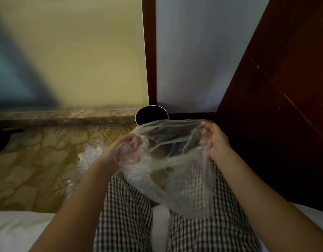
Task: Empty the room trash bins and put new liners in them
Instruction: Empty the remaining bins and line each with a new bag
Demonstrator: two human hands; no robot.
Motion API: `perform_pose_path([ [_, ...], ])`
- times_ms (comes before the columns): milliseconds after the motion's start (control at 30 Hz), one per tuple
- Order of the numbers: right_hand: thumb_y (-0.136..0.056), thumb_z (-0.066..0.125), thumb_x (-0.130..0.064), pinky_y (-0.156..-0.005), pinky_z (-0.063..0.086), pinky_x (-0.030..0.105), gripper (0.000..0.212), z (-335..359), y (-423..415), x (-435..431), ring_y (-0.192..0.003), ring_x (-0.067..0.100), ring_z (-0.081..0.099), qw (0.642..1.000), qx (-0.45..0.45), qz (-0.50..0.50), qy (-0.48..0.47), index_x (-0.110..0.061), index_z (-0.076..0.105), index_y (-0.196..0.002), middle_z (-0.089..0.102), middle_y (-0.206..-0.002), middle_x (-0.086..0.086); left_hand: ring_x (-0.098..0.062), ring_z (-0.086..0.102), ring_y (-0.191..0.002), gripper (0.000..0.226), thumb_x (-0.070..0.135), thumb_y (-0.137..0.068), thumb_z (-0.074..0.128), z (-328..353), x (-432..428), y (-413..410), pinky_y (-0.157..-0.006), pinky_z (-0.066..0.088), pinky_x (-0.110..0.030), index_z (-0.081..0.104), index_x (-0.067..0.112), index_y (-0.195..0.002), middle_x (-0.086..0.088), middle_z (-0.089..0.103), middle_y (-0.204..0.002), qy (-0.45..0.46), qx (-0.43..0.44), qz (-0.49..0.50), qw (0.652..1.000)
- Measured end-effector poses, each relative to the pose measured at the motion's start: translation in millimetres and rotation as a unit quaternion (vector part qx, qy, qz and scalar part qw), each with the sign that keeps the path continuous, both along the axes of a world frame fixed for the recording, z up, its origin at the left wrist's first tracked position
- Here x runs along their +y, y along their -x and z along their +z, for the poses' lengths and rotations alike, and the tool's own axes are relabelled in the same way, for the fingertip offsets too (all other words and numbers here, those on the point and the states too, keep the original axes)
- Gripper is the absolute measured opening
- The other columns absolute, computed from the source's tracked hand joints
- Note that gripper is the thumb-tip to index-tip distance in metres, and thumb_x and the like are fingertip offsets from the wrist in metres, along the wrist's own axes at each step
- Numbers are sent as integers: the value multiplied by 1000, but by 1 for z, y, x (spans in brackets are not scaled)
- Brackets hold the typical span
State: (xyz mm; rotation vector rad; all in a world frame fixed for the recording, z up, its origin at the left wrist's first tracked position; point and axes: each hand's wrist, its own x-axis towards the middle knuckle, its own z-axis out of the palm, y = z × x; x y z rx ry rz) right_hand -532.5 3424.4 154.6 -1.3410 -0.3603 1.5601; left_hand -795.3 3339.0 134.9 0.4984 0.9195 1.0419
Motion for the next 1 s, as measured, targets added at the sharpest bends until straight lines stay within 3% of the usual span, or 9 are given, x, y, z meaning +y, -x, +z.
perform_pose_path([
  [100, -99, 40, -18, -28, 26, 13, 28, -8, -4, 26, -25, 2, 36, 999, -22, -28, -5, -14, 58, -79, 37, -61, 0, -15, 54, -37, 36, 29, -82, 48, 5, 15, 2, -41, 49, -20, 62, 7, -57, -3, 55, -50, 63, -36, 44, 996],
  [233, -97, 42, -18, -33, 21, 16, 23, -24, -11, 63, -32, 5, 27, 994, -92, -53, -8, -15, 63, -88, 31, -58, -1, -10, 53, -43, 27, 39, -57, 78, -1, 37, 13, -54, 52, -21, 67, 15, -55, 3, 54, -52, 61, 1, 81, 995],
  [367, -96, 41, -16, -31, 19, 13, 22, -35, -15, 98, -26, 3, 23, 991, -100, -87, -15, -15, 63, -95, 30, -46, -4, -14, 62, -53, 25, 25, -93, 49, -22, 78, 8, -50, 52, -23, 61, 10, -78, -3, 64, -66, 63, 110, 100, 987],
  [467, -96, 44, -20, -32, 19, 15, 21, -49, -17, 122, -29, 4, 24, 989, -116, -87, -20, -16, 64, -95, 30, -45, -6, -14, 62, -65, 27, 17, -98, 43, -40, 118, 1, -60, 52, -28, 64, 12, -81, -4, 62, -78, 44, 156, 104, 981],
  [567, -96, 46, -21, -35, 22, 18, 20, -70, -20, 141, -35, 5, 26, 985, -147, -87, -18, -18, 66, -93, 32, -46, -7, 1, 63, -59, 26, 17, -101, 39, -65, 155, -6, -54, 50, -14, 61, 17, -87, 7, 67, -73, 26, 249, 119, 961],
  [600, -97, 45, -21, -36, 22, 18, 21, -79, -21, 146, -36, 6, 27, 984, -158, -85, -19, -19, 66, -94, 32, -48, -6, -4, 64, -63, 25, 18, -101, 40, -75, 165, -7, -54, 50, -19, 59, 18, -86, 5, 66, -75, 26, 271, 144, 951],
  [667, -98, 43, -22, -37, 23, 19, 24, -97, -23, 155, -40, 7, 27, 981, -171, -84, -24, -18, 67, -96, 32, -51, -4, -16, 61, -72, 28, 20, -100, 42, -94, 181, -10, -61, 46, -27, 61, 18, -80, 0, 64, -76, 29, 255, 203, 945],
  [833, -99, 42, -24, -41, 26, 22, 27, -123, -27, 177, -44, 8, 29, 979, -166, -113, -39, -13, 67, -100, 33, -55, -2, -6, 55, -55, 34, 9, -100, 36, -103, 214, -21, -58, 47, -23, 51, 15, -70, 7, 58, -55, 1, 241, 249, 938],
  [1000, -99, 44, -26, -42, 26, 22, 26, -126, -32, 193, -44, 7, 29, 982, -155, -105, -35, -17, 67, -94, 31, -55, -2, 14, 55, -51, 40, -4, -100, 25, -94, 231, -45, -51, 40, -3, 40, 20, -72, 26, 56, -46, -23, 252, 221, 942],
])
